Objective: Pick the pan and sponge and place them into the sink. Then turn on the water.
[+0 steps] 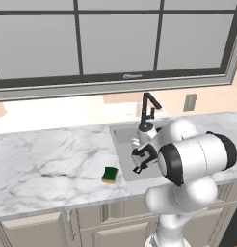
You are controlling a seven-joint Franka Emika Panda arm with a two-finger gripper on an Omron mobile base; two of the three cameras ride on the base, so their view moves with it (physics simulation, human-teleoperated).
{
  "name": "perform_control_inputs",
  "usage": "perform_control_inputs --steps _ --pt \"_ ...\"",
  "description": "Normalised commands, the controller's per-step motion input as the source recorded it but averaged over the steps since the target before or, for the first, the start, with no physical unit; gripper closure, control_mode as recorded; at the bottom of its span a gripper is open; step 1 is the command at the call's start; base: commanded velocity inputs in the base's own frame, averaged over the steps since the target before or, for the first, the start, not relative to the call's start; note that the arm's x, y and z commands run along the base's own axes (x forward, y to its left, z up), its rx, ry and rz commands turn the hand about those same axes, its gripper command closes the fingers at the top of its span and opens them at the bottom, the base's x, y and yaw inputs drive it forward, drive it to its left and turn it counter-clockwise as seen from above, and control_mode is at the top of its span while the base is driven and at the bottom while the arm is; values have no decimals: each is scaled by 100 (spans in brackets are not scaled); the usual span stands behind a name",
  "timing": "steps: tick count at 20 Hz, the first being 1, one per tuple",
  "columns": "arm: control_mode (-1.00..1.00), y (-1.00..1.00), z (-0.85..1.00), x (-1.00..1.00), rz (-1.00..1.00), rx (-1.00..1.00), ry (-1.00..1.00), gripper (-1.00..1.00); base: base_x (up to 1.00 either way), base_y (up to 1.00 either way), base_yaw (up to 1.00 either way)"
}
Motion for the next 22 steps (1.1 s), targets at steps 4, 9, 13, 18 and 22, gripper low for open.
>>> perform_control_inputs --steps 4,9,13,18,22 --pt "-100 -28 0 18 0 0 0 100 0 0 0" --pt "-100 -8 0 18 0 1 0 100 0 0 0" --pt "-100 0 -4 21 0 6 0 100 0 0 0" --pt "-100 0 -11 28 0 7 0 100 0 0 0" --pt "-100 1 -15 36 0 5 0 100 0 0 0"
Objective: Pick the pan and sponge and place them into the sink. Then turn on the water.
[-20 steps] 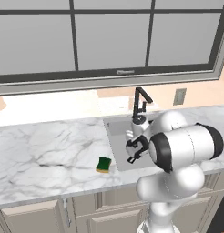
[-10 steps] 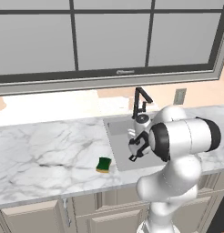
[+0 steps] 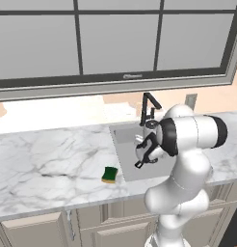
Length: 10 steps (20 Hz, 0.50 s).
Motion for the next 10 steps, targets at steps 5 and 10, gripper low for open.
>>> perform_control_inputs --steps 5,10 --pt "-100 9 -27 24 0 4 0 100 0 0 0" --pt "-100 18 -50 8 0 2 0 100 0 0 0"
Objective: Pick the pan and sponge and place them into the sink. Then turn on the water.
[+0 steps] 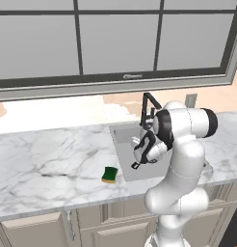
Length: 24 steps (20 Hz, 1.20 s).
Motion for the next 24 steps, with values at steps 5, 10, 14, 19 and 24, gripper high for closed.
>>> perform_control_inputs --steps 5,10,14,19,24 --pt "-100 8 -49 6 0 0 -1 100 0 0 0" --pt "-100 3 -52 12 0 0 -1 100 0 0 0" --pt "-100 1 -37 8 0 0 -2 100 0 0 0" --pt "-100 5 -17 0 0 0 -2 -100 0 0 0" --pt "-100 0 10 2 0 0 0 -100 0 0 0"
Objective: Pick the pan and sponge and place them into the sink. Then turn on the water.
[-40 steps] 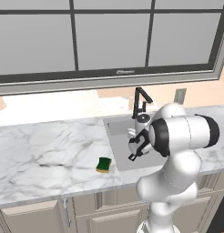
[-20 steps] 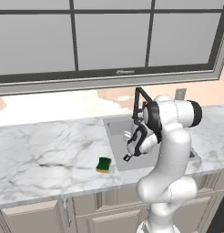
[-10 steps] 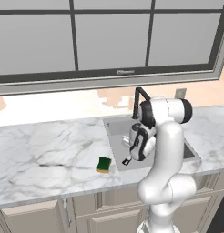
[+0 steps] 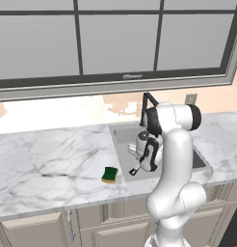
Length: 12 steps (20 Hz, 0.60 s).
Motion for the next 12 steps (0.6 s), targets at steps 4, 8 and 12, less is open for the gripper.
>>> perform_control_inputs --steps 4,8,12 --pt "-100 0 66 -8 0 0 -3 -100 0 0 0" --pt "-100 0 72 -9 0 0 -5 -100 0 0 0" --pt "-100 0 76 -6 0 0 -5 -100 0 0 0"
